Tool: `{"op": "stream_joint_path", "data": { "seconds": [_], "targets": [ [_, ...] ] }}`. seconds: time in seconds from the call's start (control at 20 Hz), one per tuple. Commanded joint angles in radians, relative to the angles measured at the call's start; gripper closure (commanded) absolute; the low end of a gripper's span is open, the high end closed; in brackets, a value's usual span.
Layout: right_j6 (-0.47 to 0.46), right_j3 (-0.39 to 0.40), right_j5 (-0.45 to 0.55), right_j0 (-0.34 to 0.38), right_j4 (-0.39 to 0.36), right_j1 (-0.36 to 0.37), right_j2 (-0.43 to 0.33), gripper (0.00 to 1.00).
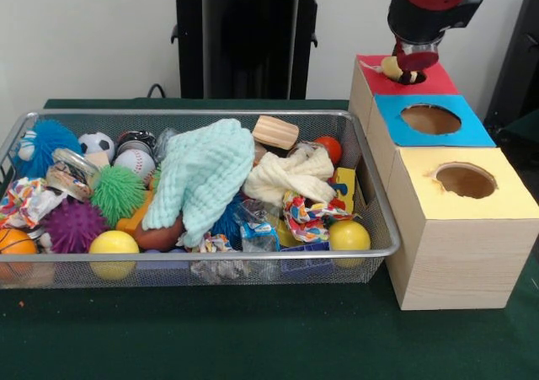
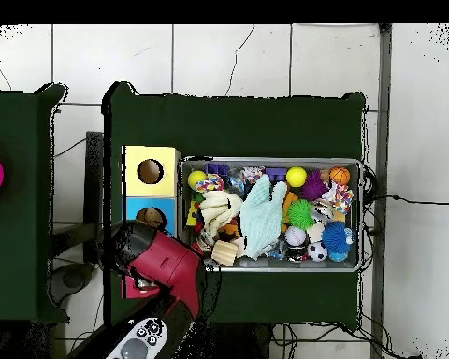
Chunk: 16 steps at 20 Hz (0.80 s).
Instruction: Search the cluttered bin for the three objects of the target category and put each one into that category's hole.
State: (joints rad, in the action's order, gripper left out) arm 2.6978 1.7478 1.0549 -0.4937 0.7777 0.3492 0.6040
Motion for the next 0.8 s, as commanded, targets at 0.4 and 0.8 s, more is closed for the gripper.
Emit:
{"op": "stream_joint_path", "data": {
  "seconds": [0.4,0.8],
  "targets": [
    [0.339,-0.036,-0.022,-0.001,-0.027,-0.061,-0.020,0.00],
    [0.276,0.019,-0.296,-0.093,0.013,-0.021,0.042,0.00]
  ]
}}
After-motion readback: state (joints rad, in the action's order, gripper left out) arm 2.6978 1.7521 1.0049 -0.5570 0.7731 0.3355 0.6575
